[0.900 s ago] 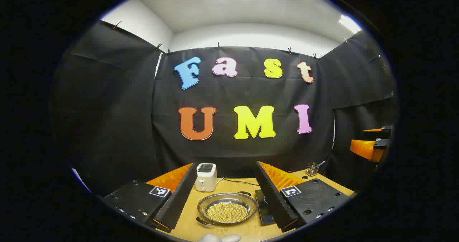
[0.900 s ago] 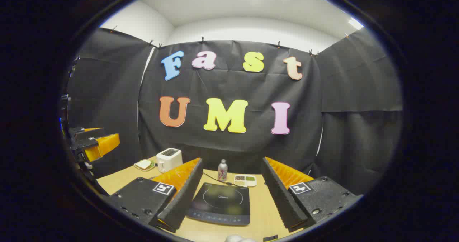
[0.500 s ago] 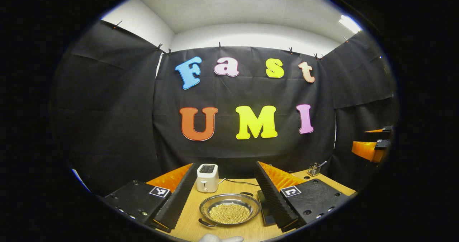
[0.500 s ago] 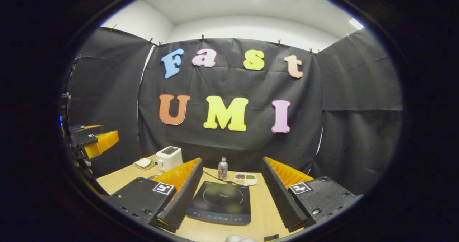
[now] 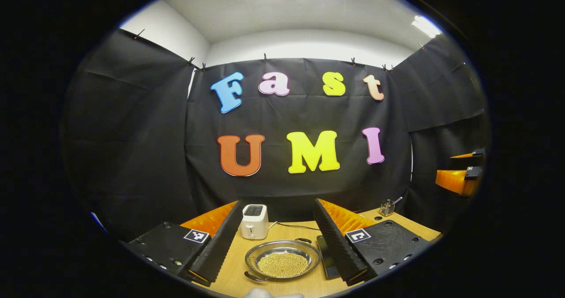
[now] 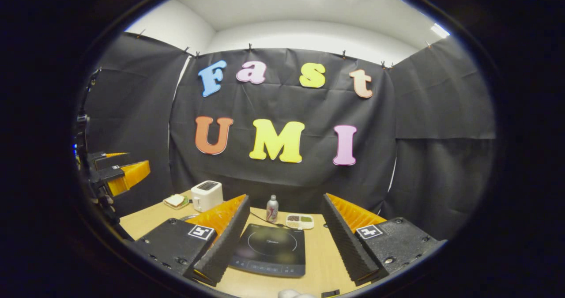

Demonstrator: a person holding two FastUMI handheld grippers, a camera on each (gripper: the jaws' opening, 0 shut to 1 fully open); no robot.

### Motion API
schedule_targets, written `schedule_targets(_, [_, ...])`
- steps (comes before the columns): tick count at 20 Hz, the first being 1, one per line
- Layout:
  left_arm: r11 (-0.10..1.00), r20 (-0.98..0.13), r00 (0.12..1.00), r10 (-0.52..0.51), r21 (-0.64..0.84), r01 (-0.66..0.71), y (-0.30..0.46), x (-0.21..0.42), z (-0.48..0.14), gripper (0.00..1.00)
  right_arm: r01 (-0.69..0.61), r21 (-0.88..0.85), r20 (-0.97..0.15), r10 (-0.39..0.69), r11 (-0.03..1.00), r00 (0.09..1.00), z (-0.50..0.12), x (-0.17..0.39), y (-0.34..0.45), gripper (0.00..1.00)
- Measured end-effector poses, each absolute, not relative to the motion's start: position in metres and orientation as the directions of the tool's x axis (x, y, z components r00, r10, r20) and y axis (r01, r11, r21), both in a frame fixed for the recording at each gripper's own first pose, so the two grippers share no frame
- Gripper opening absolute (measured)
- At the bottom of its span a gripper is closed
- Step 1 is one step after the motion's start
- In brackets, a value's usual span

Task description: First push the handle of the pot to place it horizontally, then grasp the pot with both hands and set it on the induction cooktop.

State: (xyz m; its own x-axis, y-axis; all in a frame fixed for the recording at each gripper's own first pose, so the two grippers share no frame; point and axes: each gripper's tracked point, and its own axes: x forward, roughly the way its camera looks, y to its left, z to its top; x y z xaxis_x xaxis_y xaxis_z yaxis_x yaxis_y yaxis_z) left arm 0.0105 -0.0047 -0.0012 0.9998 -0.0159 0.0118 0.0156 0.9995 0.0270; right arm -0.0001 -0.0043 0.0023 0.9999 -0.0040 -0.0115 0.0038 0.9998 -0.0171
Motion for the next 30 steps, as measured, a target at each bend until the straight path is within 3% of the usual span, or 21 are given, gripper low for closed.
schedule_targets(3, [0.999,0.013,1.0,-0.016,0.03,0.015,-0.007,0.01,-0.002,0.93,0.006,-0.021,-0.013,-0.006,1.0,1.0,0.003,-0.002,-0.008,0.98])
schedule_targets(4, [0.999,0.008,1.0,-0.026,0.026,0.025,-0.009,0.01,-0.004,0.72,0.009,-0.021,-0.013,-0.01,1.0,1.0,0.002,-0.002,-0.01,0.98])
schedule_targets(5, [0.999,0.001,1.0,-0.026,0.019,0.026,-0.011,0.01,-0.006,0.77,0.011,-0.021,-0.015,-0.011,1.0,1.0,0.002,-0.004,-0.011,0.98])
schedule_targets(6, [0.999,-0.006,0.999,-0.036,0.01,0.036,-0.013,0.011,-0.008,0.7,0.013,-0.02,-0.017,-0.013,1.0,1.0,0.001,-0.004,-0.012,1.0])
schedule_targets(9, [0.995,-0.039,0.994,-0.101,-0.026,0.1,-0.028,0.011,-0.019,0.36,0.021,-0.017,-0.029,-0.021,1.0,0.999,-0.003,-0.003,-0.017,0.98])
schedule_targets(11, [0.996,-0.07,0.994,-0.085,-0.02,0.084,-0.02,0.016,-0.029,0.17,0.027,-0.02,-0.04,-0.027,0.999,0.999,-0.007,-0.007,-0.021,0.98])
schedule_targets(12, [0.996,-0.092,0.992,-0.09,-0.02,0.088,-0.021,0.018,-0.037,0.03,0.032,-0.022,-0.045,-0.033,0.999,0.998,-0.008,-0.008,-0.023,0.98])
schedule_targets(22, [0.986,-0.405,0.9,-0.158,-0.119,0.119,-0.033,0.029,-0.182,0.0,0.082,-0.055,-0.119,-0.088,0.995,0.989,-0.029,-0.011,-0.035,0.98])
schedule_targets(30, [0.991,-0.667,0.733,-0.133,-0.09,0.098,-0.016,0.005,-0.312,0.0,0.088,-0.07,-0.177,-0.099,0.994,0.979,-0.046,-0.006,-0.03,1.0])
